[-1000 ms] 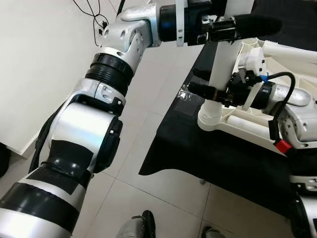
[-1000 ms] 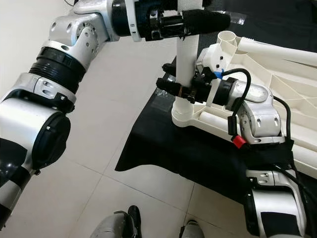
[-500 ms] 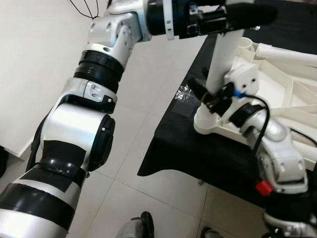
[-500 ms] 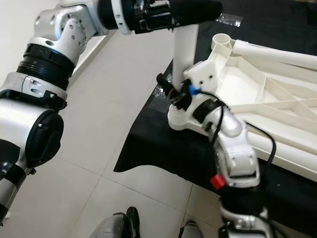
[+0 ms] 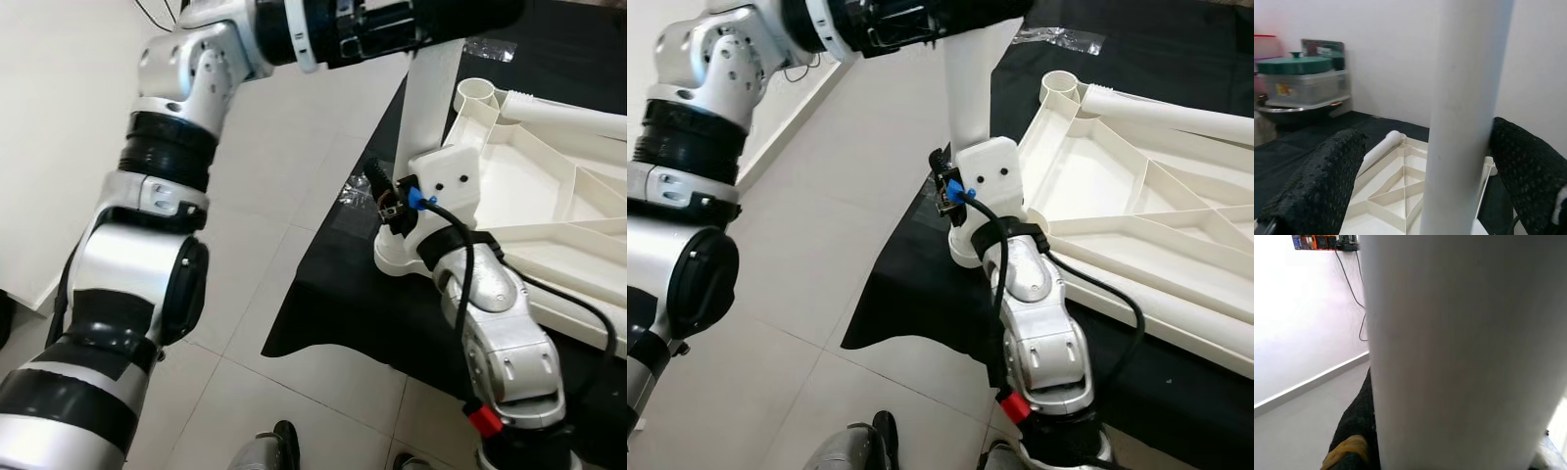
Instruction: Building children table
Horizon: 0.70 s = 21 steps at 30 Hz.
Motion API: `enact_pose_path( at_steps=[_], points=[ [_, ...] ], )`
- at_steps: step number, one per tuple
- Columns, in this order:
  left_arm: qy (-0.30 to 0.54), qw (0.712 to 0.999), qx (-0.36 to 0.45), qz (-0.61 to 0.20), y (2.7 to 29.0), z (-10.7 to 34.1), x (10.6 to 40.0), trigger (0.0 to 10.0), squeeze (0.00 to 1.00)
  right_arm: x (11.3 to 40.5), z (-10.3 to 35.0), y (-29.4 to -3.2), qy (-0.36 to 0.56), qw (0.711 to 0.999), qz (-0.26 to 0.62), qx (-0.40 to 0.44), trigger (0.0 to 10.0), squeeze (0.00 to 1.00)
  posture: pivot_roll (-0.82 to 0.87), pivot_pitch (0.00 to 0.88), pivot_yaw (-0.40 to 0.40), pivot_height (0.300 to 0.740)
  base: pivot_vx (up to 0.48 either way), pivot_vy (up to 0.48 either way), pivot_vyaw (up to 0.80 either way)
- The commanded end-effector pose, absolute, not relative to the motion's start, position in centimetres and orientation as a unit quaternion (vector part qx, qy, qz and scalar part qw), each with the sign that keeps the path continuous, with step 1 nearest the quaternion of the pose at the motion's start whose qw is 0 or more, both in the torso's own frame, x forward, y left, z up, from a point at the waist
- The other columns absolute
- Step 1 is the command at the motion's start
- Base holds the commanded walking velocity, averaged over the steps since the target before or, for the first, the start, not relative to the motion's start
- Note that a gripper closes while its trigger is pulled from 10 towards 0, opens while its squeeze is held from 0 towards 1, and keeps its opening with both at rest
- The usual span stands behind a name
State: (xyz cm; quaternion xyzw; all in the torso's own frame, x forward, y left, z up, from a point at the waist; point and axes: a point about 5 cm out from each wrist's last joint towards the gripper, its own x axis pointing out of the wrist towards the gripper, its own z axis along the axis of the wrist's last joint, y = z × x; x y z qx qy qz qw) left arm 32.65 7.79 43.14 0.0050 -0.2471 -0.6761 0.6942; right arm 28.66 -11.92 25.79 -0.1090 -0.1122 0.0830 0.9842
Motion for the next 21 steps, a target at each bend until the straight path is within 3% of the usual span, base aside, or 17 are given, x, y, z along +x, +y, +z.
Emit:
enact_pose_path(
  at_steps=[1,7,13,16,19,21],
  points=[
    [-0.262,0.691,0.007,-0.674,8.6,43.8,31.9,10.0,0.00,29.4,20.9,-13.7,0.032,0.992,0.035,-0.118,0.0,0.00,0.01,0.254,0.093,0.740,0.000,0.000,0.00],
    [-0.251,0.702,0.006,-0.666,10.7,42.7,30.5,10.0,0.00,29.7,21.2,-14.1,0.026,0.993,0.025,-0.115,0.0,0.00,0.01,0.250,0.090,0.740,0.000,0.000,0.00],
    [-0.247,0.720,0.020,-0.648,13.6,41.5,27.2,10.0,0.00,30.2,21.6,-14.4,0.018,0.994,0.017,-0.108,0.0,0.00,0.02,0.249,0.092,0.740,0.000,0.000,0.00],
    [-0.243,0.713,0.015,-0.657,14.1,41.5,26.3,10.0,0.00,30.3,21.7,-14.5,0.016,0.994,0.016,-0.107,0.0,0.00,0.03,0.248,0.091,0.740,0.000,0.000,0.00],
    [-0.213,0.702,-0.001,-0.679,15.1,40.2,23.6,10.0,0.00,30.5,21.8,-14.6,0.011,0.995,0.011,-0.102,0.0,0.00,0.03,0.247,0.095,0.740,0.000,0.000,0.00],
    [-0.213,0.702,-0.001,-0.679,15.1,40.2,23.6,10.0,0.00,30.5,21.8,-14.6,0.011,0.995,0.011,-0.102,0.0,0.00,0.03,0.247,0.095,0.740,0.000,0.000,0.00]
  ],
)
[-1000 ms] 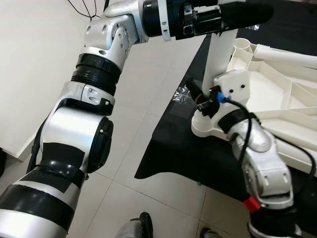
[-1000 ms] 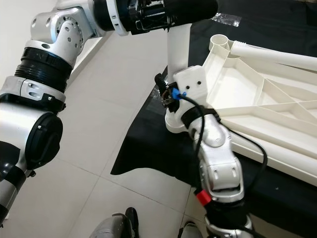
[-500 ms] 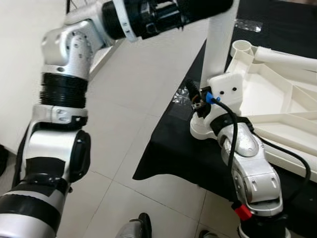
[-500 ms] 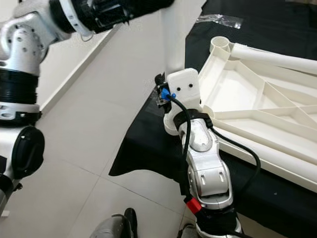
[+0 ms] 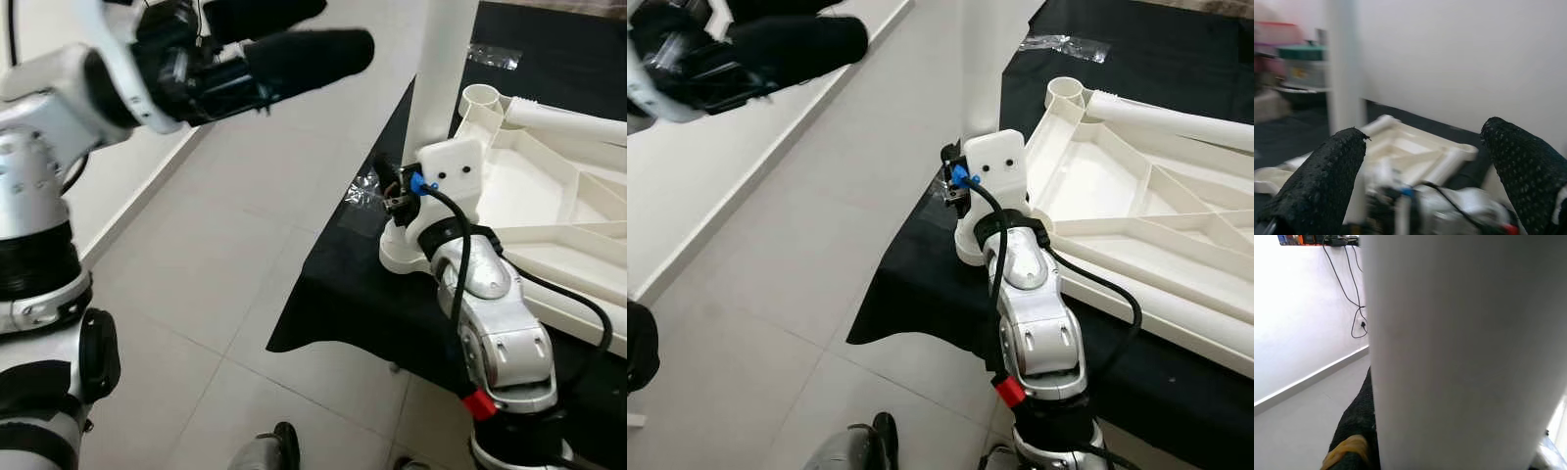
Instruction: Building children table
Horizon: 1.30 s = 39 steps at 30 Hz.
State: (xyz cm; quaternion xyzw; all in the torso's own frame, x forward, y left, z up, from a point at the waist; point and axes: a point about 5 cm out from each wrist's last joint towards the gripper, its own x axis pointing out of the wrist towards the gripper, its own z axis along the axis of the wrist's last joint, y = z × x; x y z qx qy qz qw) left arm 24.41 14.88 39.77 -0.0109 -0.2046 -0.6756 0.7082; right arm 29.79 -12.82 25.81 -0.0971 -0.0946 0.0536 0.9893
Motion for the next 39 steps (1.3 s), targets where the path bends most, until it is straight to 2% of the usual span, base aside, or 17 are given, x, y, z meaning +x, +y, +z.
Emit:
enact_pose_path(
  at_steps=[1,2,4,5,6,9,12,14,15,18,23,24,25,29,30,31,39],
  points=[
    [-0.195,0.713,-0.004,-0.674,15.5,38.9,23.2,10.0,0.00,30.5,21.9,-14.7,0.006,0.995,0.011,-0.096,0.0,0.00,0.03,0.246,0.100,0.740,0.000,0.000,0.00],
    [-0.195,0.713,-0.004,-0.674,15.5,38.9,23.2,10.0,0.00,30.5,21.9,-14.7,0.006,0.995,0.011,-0.096,0.0,0.00,0.03,0.246,0.100,0.740,0.000,0.000,0.00],
    [-0.164,0.729,-0.014,-0.665,15.6,36.7,23.0,10.0,0.00,30.6,22.2,-14.8,-0.005,0.996,0.013,-0.090,0.0,0.00,0.03,0.245,0.100,0.740,0.000,0.000,0.00],
    [-0.124,0.748,-0.028,-0.651,15.5,33.5,22.7,10.0,0.00,30.6,22.4,-15.0,-0.016,0.996,0.015,-0.085,0.0,0.00,0.03,0.246,0.104,0.740,0.000,0.000,0.00],
    [-0.124,0.748,-0.028,-0.651,15.5,33.5,22.7,10.0,0.00,30.6,22.4,-15.0,-0.016,0.996,0.015,-0.085,0.0,0.00,0.03,0.246,0.104,0.740,0.000,0.000,0.00],
    [-0.013,0.801,-0.054,-0.595,15.0,24.8,20.5,10.0,0.00,30.3,22.7,-15.3,-0.034,0.996,0.020,-0.081,0.0,0.00,0.03,0.244,0.114,0.740,0.000,0.000,0.00],
    [0.005,0.811,-0.058,-0.582,15.0,23.5,20.0,10.0,0.00,30.3,22.7,-15.3,-0.035,0.996,0.021,-0.082,0.0,0.00,0.03,0.244,0.114,0.740,0.000,0.000,0.00],
    [0.015,0.845,-0.074,-0.529,15.0,21.9,19.6,10.0,0.00,30.1,22.7,-15.3,-0.037,0.996,0.023,-0.082,0.0,0.00,0.03,0.241,0.120,0.740,0.000,0.000,0.00],
    [0.015,0.845,-0.074,-0.529,15.0,21.9,19.6,10.0,0.00,30.1,22.7,-15.3,-0.037,0.996,0.023,-0.082,0.0,0.00,0.03,0.241,0.120,0.740,0.000,0.000,0.00],
    [0.039,0.881,-0.072,-0.466,14.5,20.1,18.9,10.0,0.00,30.0,22.6,-15.2,-0.038,0.996,0.025,-0.081,0.0,0.00,0.03,0.239,0.122,0.740,0.000,0.000,0.00],
    [0.063,0.899,-0.074,-0.427,14.1,18.4,18.2,10.0,0.00,30.0,22.6,-15.1,-0.040,0.996,0.028,-0.080,0.0,0.00,0.03,0.238,0.123,0.740,0.000,0.000,0.00],
    [0.076,0.906,-0.074,-0.411,13.8,17.3,17.6,10.0,0.00,30.0,22.6,-15.1,-0.042,0.995,0.031,-0.080,2.0,0.00,0.03,0.239,0.123,0.740,0.000,0.000,0.00],
    [0.084,0.912,-0.059,-0.398,13.5,16.2,17.1,10.0,0.00,30.1,22.7,-15.0,-0.045,0.995,0.034,-0.081,9.9,0.00,0.03,0.239,0.123,0.740,0.000,0.000,0.00],
    [0.079,0.927,-0.064,-0.360,13.5,15.3,17.0,10.0,0.00,30.1,23.0,-14.9,-0.053,0.994,0.042,-0.085,10.0,0.00,0.03,0.243,0.119,0.740,0.000,0.000,0.00],
    [0.072,0.932,-0.065,-0.350,13.7,15.3,17.1,10.0,0.00,30.1,23.1,-14.8,-0.059,0.993,0.049,-0.086,10.0,0.09,0.03,0.244,0.118,0.740,0.000,0.000,0.00],
    [0.069,0.932,-0.067,-0.350,13.6,15.3,17.1,10.0,0.00,30.1,23.3,-14.6,-0.066,0.993,0.060,-0.082,10.0,1.00,0.03,0.244,0.118,0.740,0.000,0.000,0.00],
    [0.066,0.931,-0.064,-0.354,13.2,15.2,16.8,10.0,0.00,30.0,24.4,-14.0,-0.088,0.988,0.106,-0.071,10.0,1.00,0.03,0.248,0.118,0.740,0.000,0.000,0.00]
  ],
)
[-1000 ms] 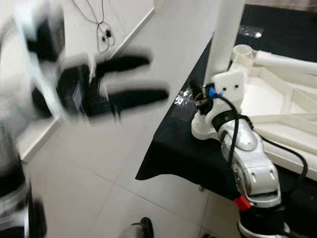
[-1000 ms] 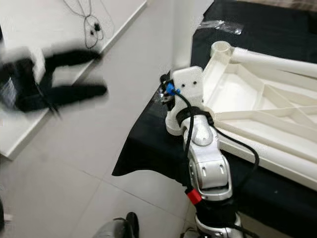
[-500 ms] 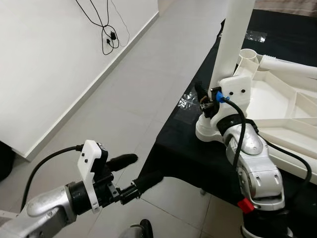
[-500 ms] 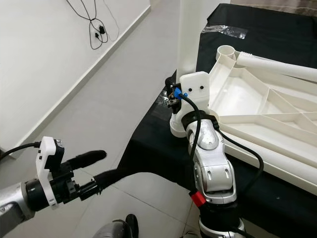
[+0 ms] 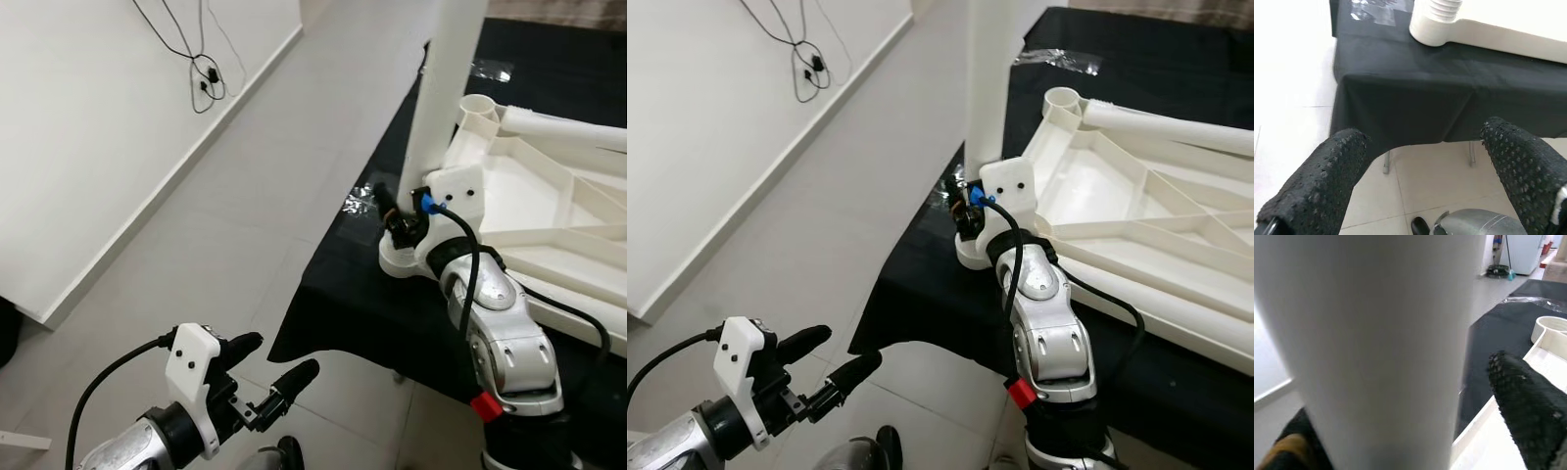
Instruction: Building children table
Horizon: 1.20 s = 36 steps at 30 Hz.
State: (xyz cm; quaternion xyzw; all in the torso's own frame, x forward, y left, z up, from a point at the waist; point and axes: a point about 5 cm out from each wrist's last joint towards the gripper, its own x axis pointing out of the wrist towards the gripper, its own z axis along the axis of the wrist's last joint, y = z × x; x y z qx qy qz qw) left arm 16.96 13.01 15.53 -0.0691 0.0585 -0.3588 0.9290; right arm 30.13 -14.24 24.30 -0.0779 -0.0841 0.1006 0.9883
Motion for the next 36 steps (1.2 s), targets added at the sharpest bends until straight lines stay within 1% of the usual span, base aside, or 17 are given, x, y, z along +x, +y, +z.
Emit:
enact_pose_path(
  at_steps=[1,2,3,4,5,6,11,14,17,18,20,21,22,23,24,27,36],
  points=[
    [0.061,0.933,-0.062,-0.349,13.0,15.2,16.6,10.0,0.00,30.0,25.4,-13.7,-0.109,0.980,0.155,-0.062,10.0,0.00,0.03,0.251,0.116,0.740,0.000,0.000,0.00],
    [0.061,0.933,-0.062,-0.349,13.0,15.2,16.6,10.0,0.00,30.0,25.4,-13.7,-0.109,0.980,0.155,-0.062,10.0,0.00,0.03,0.251,0.116,0.740,0.000,0.000,0.00],
    [0.060,0.933,-0.062,-0.348,12.9,15.2,16.6,10.0,0.00,30.0,25.9,-13.8,-0.119,0.974,0.180,-0.061,10.0,0.00,0.03,0.252,0.115,0.740,0.000,0.000,0.00],
    [0.060,0.933,-0.062,-0.348,12.9,15.2,16.6,10.0,0.00,30.0,25.9,-13.8,-0.119,0.974,0.180,-0.061,10.0,0.00,0.03,0.252,0.115,0.740,0.000,0.000,0.00],
    [0.056,0.935,-0.060,-0.346,12.8,15.1,16.5,10.0,0.00,30.1,26.3,-14.0,-0.128,0.967,0.213,-0.066,10.0,0.00,0.03,0.251,0.114,0.740,0.000,0.000,0.00],
    [0.056,0.935,-0.060,-0.346,12.8,15.1,16.5,10.0,0.00,30.1,26.3,-14.0,-0.128,0.967,0.213,-0.066,10.0,0.00,0.03,0.251,0.114,0.740,0.000,0.000,0.00],
    [0.041,0.938,-0.056,-0.339,12.7,15.0,16.3,10.0,0.00,30.1,26.9,-14.8,-0.125,0.924,0.351,-0.089,10.0,0.00,0.04,0.256,0.109,0.740,0.000,0.000,0.00],
    [0.041,0.938,-0.056,-0.339,12.7,15.0,16.3,10.0,0.00,30.1,26.9,-14.8,-0.125,0.924,0.351,-0.089,10.0,0.00,0.04,0.256,0.109,0.740,0.000,0.000,0.00],
    [0.029,0.942,-0.049,-0.331,12.7,15.2,16.2,10.0,0.00,30.6,27.5,-15.0,-0.127,0.902,0.401,-0.094,10.0,0.00,0.05,0.263,0.103,0.740,0.000,0.000,0.00],
    [0.029,0.942,-0.049,-0.331,12.7,15.2,16.2,10.0,0.00,30.6,27.5,-15.0,-0.127,0.902,0.401,-0.094,10.0,0.00,0.05,0.263,0.103,0.740,0.000,0.000,0.00],
    [0.017,0.945,-0.042,-0.325,12.7,15.4,16.1,10.0,0.00,31.0,27.6,-15.3,-0.125,0.892,0.423,-0.101,10.0,0.00,0.06,0.267,0.100,0.740,0.000,0.000,0.00],
    [0.015,0.945,-0.039,-0.324,12.6,15.5,16.0,10.0,0.00,31.1,27.6,-15.3,-0.123,0.887,0.433,-0.104,6.2,0.00,0.06,0.270,0.097,0.740,0.000,0.000,0.00],
    [0.012,0.945,-0.036,-0.323,12.6,15.5,15.9,10.0,0.00,31.2,27.6,-15.4,-0.122,0.881,0.444,-0.104,0.8,0.00,0.06,0.270,0.097,0.740,0.000,0.000,0.00],
    [0.012,0.945,-0.036,-0.323,12.6,15.5,15.9,10.0,0.00,31.2,27.6,-15.4,-0.122,0.881,0.444,-0.104,0.8,0.00,0.06,0.270,0.097,0.740,0.000,0.000,0.00],
    [0.009,0.946,-0.033,-0.323,12.5,15.6,15.9,10.0,0.00,31.3,27.6,-15.5,-0.122,0.876,0.455,-0.106,0.0,0.00,0.06,0.272,0.097,0.740,0.000,0.000,0.00],
    [0.002,0.946,-0.027,-0.323,12.4,15.7,15.7,10.0,0.00,31.6,27.6,-15.9,-0.118,0.868,0.469,-0.112,0.0,0.00,0.06,0.273,0.097,0.740,0.000,0.000,0.00],
    [-0.011,0.946,-0.025,-0.323,12.4,16.0,15.5,10.0,0.00,31.7,27.0,-17.1,-0.101,0.872,0.462,-0.127,0.0,0.00,0.06,0.285,0.095,0.740,0.000,0.000,0.00]
  ],
)
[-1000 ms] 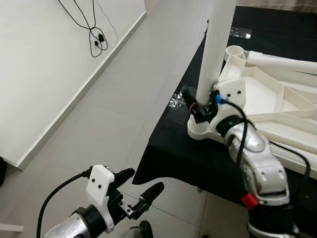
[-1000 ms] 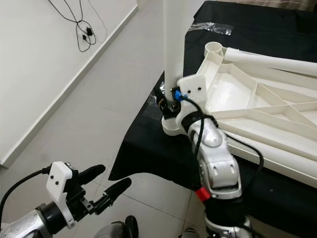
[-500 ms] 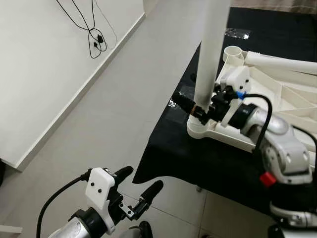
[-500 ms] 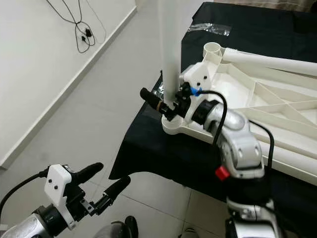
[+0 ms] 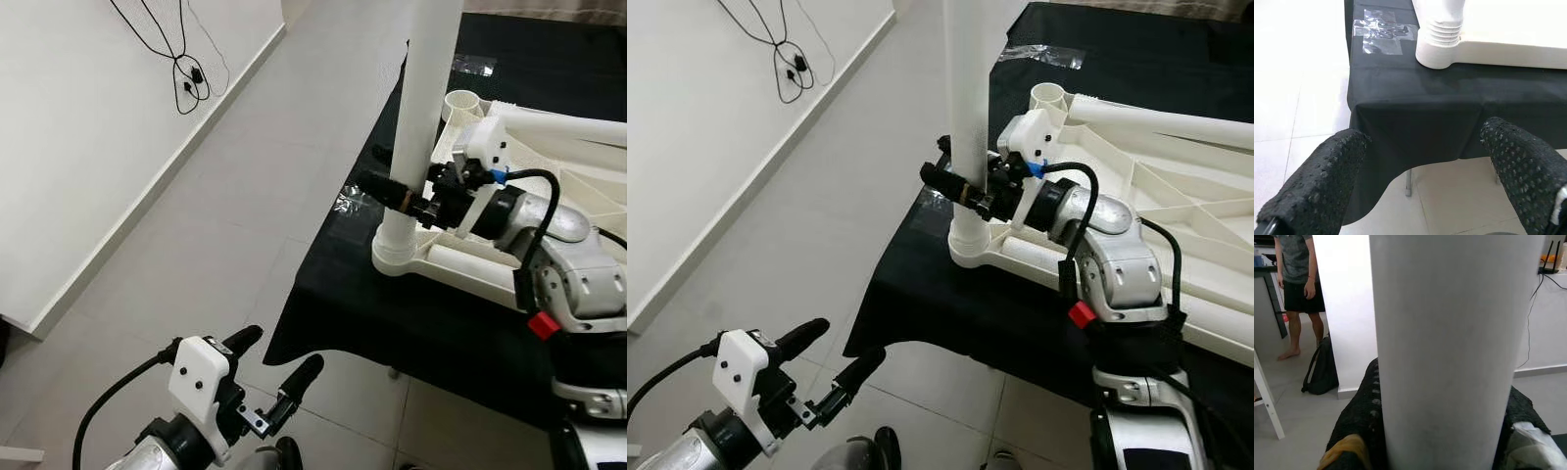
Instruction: Building children table
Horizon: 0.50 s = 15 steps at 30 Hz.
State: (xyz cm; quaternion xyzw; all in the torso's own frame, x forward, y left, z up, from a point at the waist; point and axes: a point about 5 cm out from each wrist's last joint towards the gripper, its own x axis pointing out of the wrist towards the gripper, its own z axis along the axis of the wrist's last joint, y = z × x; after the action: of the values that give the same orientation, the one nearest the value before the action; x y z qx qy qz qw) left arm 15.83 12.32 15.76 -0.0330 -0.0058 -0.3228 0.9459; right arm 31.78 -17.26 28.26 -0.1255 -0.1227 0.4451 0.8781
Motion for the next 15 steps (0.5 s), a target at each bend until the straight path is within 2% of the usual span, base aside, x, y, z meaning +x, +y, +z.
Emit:
enact_pose_path(
  at_steps=[1,2,3,4,5,6,7,8,10,15],
  points=[
    [-0.014,0.946,-0.025,-0.323,12.4,16.0,15.5,10.0,0.00,31.5,26.4,-17.2,-0.089,0.880,0.450,-0.122,0.0,0.00,0.06,0.287,0.091,0.740,0.000,0.000,0.00],
    [-0.025,0.945,-0.021,-0.326,12.4,16.3,15.3,10.0,0.00,31.2,24.6,-16.9,-0.054,0.909,0.401,-0.102,0.0,0.00,0.05,0.289,0.080,0.740,0.000,0.000,0.00],
    [-0.025,0.945,-0.021,-0.326,12.4,16.3,15.3,10.0,0.00,31.2,24.6,-16.9,-0.054,0.909,0.401,-0.102,0.0,0.00,0.05,0.289,0.080,0.740,0.000,0.000,0.00],
    [-0.037,0.944,-0.016,-0.327,12.4,16.6,15.2,10.0,0.00,30.8,22.2,-16.6,-0.018,0.947,0.306,-0.096,0.0,0.00,0.06,0.291,0.078,0.740,0.000,0.000,0.00],
    [-0.045,0.944,-0.011,-0.326,12.4,16.8,15.2,10.0,0.00,30.3,20.3,-16.7,0.020,0.972,0.212,-0.094,0.0,0.00,0.06,0.291,0.078,0.740,0.000,0.000,0.00],
    [-0.045,0.944,-0.011,-0.326,12.4,16.8,15.2,10.0,0.00,30.3,20.3,-16.7,0.020,0.972,0.212,-0.094,0.0,0.00,0.06,0.291,0.078,0.740,0.000,0.000,0.00],
    [-0.052,0.945,-0.007,-0.324,12.4,17.0,15.1,10.0,0.00,28.8,18.1,-16.3,0.067,0.986,0.131,-0.081,0.0,0.00,0.05,0.295,0.077,0.740,0.000,0.000,0.00],
    [-0.052,0.945,-0.007,-0.324,12.4,17.0,15.1,10.0,0.00,28.8,18.1,-16.3,0.067,0.986,0.131,-0.081,0.0,0.00,0.05,0.295,0.077,0.740,0.000,0.000,0.00],
    [-0.060,0.946,-0.005,-0.317,12.4,17.1,15.3,10.0,0.00,26.8,16.4,-15.0,0.093,0.991,0.070,-0.059,0.0,0.00,0.06,0.287,0.084,0.740,0.000,0.000,0.00],
    [-0.067,0.948,-0.003,-0.312,12.4,17.1,15.4,10.0,0.00,27.2,17.2,-13.7,0.076,0.994,0.070,-0.047,0.0,0.00,0.06,0.276,0.080,0.740,0.000,0.000,0.00]
  ],
)
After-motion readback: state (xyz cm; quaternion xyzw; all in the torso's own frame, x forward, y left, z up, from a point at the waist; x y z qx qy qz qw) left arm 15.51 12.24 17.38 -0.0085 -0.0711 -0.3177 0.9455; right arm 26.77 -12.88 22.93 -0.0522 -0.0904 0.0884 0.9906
